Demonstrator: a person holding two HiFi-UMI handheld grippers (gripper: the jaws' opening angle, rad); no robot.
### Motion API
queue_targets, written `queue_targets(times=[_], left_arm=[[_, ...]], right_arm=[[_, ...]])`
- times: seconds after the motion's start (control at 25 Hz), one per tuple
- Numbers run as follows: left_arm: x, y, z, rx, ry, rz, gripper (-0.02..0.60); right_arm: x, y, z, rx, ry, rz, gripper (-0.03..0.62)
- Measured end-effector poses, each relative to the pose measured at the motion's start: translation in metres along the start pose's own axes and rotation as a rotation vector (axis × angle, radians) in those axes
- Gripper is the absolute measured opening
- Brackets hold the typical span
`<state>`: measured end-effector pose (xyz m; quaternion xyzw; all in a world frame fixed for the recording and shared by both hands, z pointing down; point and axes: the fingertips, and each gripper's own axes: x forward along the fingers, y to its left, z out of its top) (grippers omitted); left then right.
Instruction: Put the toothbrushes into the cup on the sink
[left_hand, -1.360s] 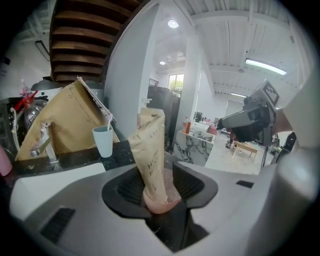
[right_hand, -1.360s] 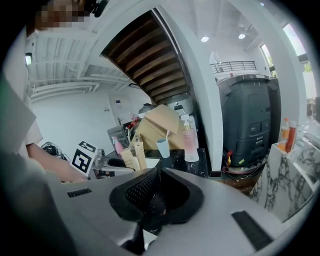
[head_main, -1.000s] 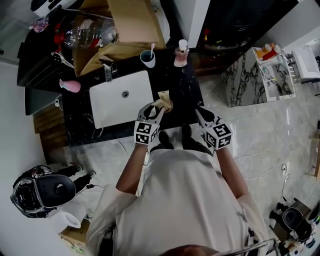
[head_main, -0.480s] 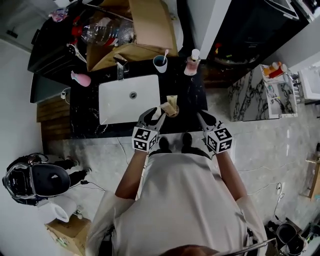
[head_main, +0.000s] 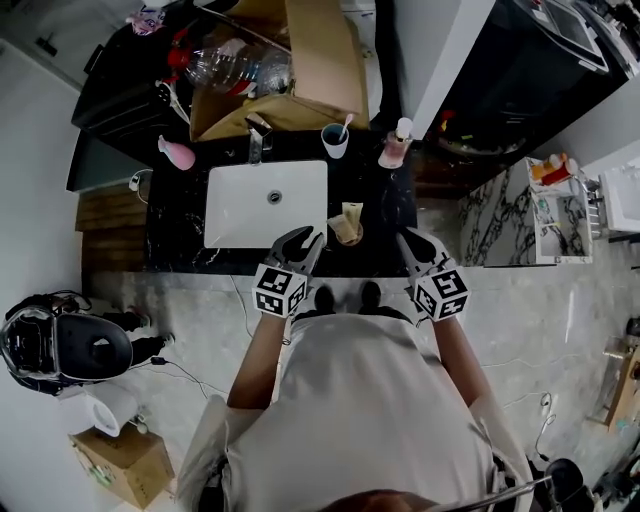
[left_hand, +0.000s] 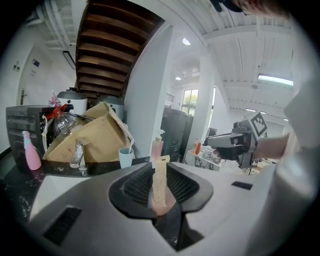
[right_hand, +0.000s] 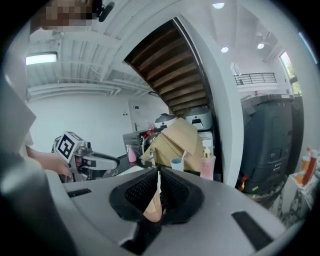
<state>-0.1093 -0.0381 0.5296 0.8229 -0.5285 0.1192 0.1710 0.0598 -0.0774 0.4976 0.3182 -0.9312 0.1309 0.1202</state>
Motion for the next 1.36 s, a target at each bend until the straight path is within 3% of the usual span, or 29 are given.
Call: queue_targets(times=[0.36, 0.76, 1.36], left_arm=[[-0.025, 0.007, 0.021, -0.008, -0.070, 0.043, 0.009], [-0.036, 0.006, 0.033, -0.004, -0.123, 0.062, 0.008], [-0.030, 0.001, 0.036, -0.010, -0.107, 0.043, 0.008]], right_arm=[[-0.004, -0.001, 0.026, -0.034, -0.070, -0.009, 0.038], [-0.010, 0.002, 0.031, -0.049, -0.078, 0.000, 0.037], [-0.011, 0.001, 0.036, -0.054, -0.076, 0.001, 0.037]])
